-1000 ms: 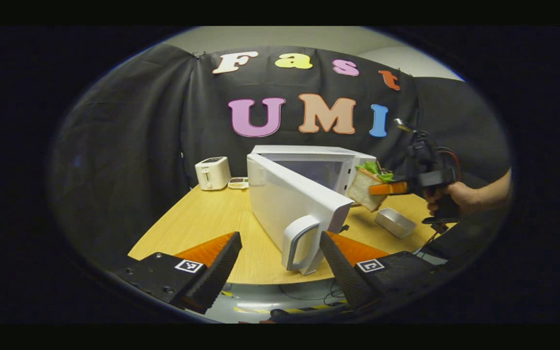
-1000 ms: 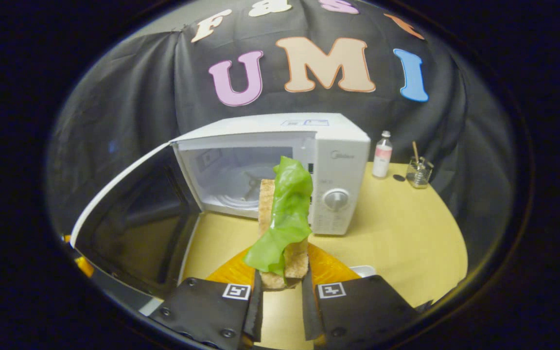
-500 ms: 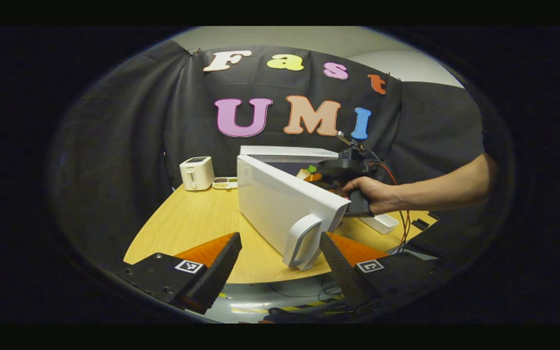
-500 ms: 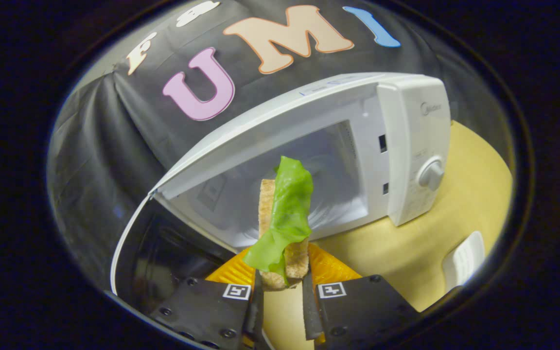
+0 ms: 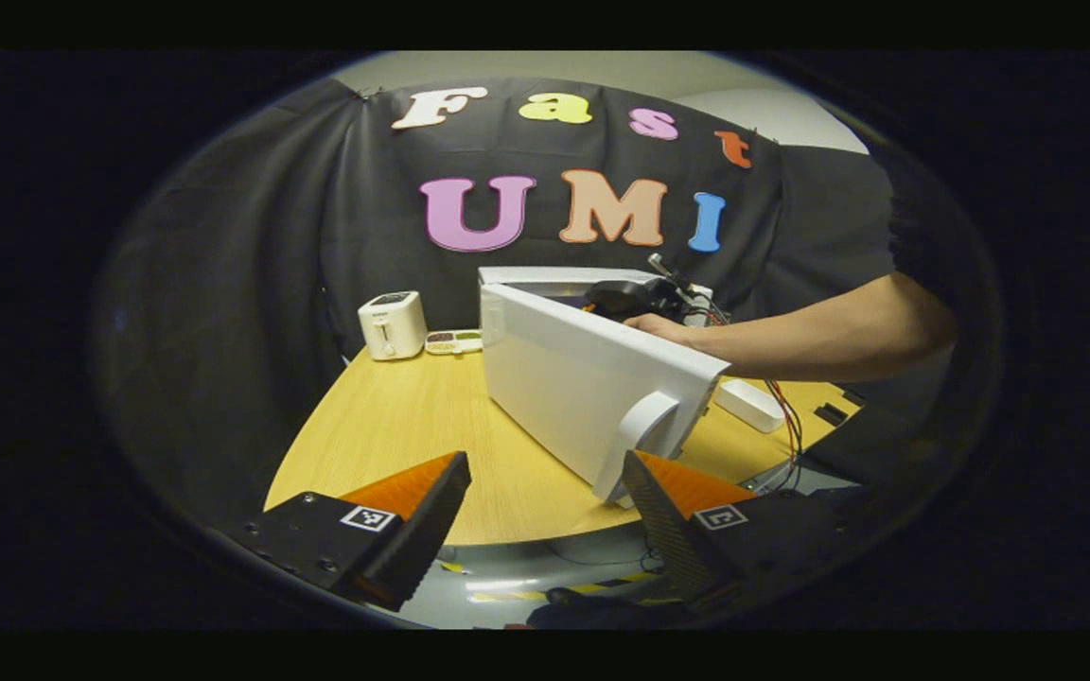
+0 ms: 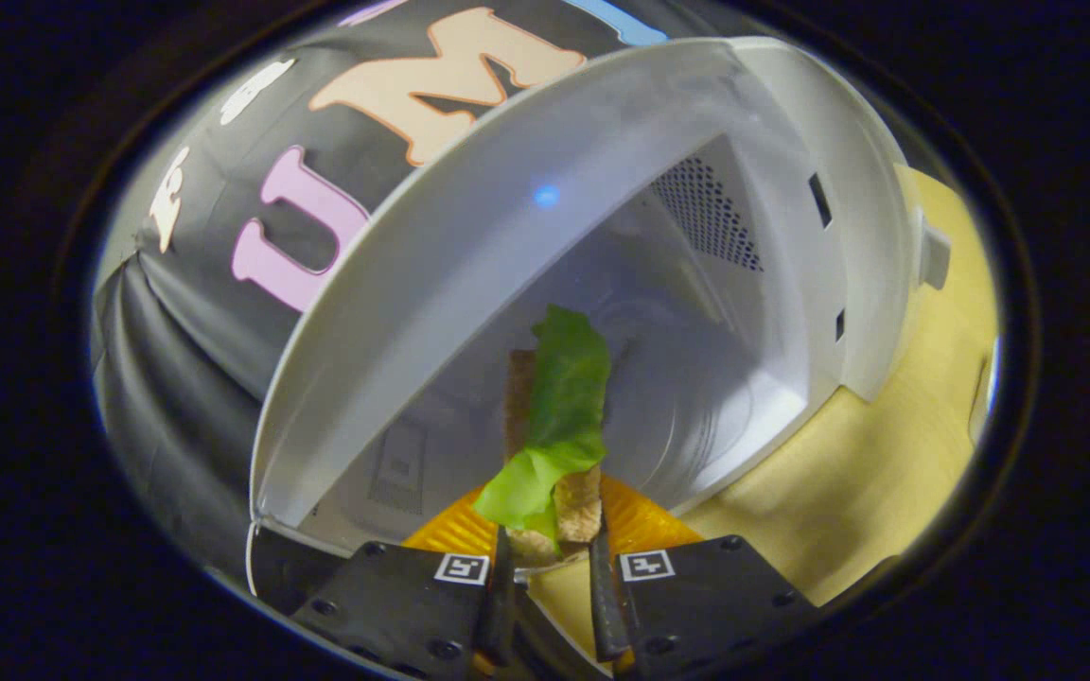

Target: Open the microwave oven with the left hand, put the food in, and close the microwave oven.

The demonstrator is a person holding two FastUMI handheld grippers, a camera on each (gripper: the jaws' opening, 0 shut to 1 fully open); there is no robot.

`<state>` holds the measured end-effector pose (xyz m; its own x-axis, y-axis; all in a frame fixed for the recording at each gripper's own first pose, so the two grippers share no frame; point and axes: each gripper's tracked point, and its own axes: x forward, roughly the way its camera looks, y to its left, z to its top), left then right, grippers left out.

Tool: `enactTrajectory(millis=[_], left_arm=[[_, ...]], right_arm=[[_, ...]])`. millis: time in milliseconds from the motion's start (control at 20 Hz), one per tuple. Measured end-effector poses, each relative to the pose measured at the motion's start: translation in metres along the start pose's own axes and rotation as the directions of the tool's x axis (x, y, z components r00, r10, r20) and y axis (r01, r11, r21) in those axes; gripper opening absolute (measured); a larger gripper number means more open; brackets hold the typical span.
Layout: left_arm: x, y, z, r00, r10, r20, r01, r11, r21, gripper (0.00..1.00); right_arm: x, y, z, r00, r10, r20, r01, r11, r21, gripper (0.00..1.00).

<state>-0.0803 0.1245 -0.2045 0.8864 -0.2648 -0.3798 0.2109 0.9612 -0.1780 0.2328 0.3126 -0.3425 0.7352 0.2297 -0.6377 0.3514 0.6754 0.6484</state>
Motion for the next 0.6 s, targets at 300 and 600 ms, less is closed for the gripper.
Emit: enactTrajectory(millis=[300,600], left_arm=[[0.004,0.024,-0.002,0.998,0.057,-0.003,-0.057,0.997,-0.054,0.99],[0.007,0.031,-0.002,0.998,0.063,-0.011,-0.064,0.997,-0.051,0.99]], right_arm=[[0.020,0.001,0.014,0.995,-0.038,0.096,0.036,0.999,0.018,0.35],[0.027,-0.012,0.002,0.992,-0.092,0.081,0.095,0.995,-0.030,0.41]])
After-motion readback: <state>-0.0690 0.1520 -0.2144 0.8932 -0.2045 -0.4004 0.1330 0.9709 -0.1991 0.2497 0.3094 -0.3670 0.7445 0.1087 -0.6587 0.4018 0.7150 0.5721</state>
